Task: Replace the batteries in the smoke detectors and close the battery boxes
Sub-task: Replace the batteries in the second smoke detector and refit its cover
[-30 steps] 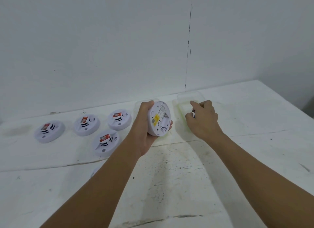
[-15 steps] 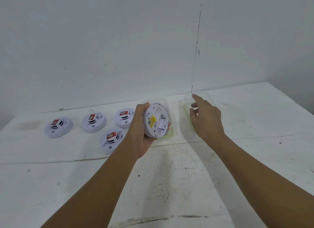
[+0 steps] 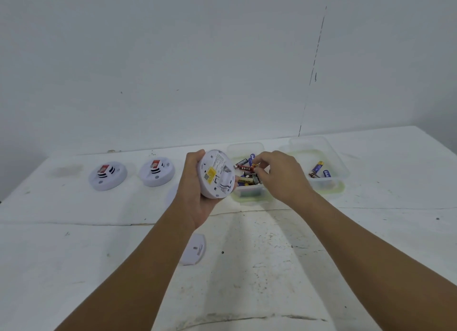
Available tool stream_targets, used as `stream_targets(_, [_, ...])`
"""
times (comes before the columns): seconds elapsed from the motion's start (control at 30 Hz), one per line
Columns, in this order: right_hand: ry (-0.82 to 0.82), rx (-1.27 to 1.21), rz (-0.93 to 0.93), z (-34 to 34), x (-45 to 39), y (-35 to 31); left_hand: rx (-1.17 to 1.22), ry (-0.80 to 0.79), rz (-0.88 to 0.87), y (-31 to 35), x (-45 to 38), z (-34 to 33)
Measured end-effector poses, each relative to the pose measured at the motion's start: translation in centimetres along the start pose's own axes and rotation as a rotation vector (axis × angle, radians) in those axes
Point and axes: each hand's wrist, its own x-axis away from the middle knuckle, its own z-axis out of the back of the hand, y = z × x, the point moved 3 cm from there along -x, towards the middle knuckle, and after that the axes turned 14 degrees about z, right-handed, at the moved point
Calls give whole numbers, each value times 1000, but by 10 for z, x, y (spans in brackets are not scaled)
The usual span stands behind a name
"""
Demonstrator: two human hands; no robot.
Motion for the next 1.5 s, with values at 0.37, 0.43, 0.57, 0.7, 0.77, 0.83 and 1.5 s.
stream_targets(0.37, [-213,233,-52,-14,-31,-1,54,8,39,11,-10,14])
stream_targets(0.43, [-215,234,-45,-16,-38,-1,56,10,45,12,-12,15])
stream_targets(0.57, [-316,313,3,-27,-54,-5,53,16,55,12,-17,16])
stream_targets(0.7, [-489,457,39,-41,-65,-8,36,16,72,13,-21,15])
stream_targets(0.77, [-503,546,65,-45,-68,-8,33,18,72,14,-22,14])
stream_targets(0.83, [-501,591,78,-49,-69,-8,27,26,71,14,-22,15])
stream_targets(1.5, [203,413,359,-28,-71,-25,30,34,59,14,-11,28])
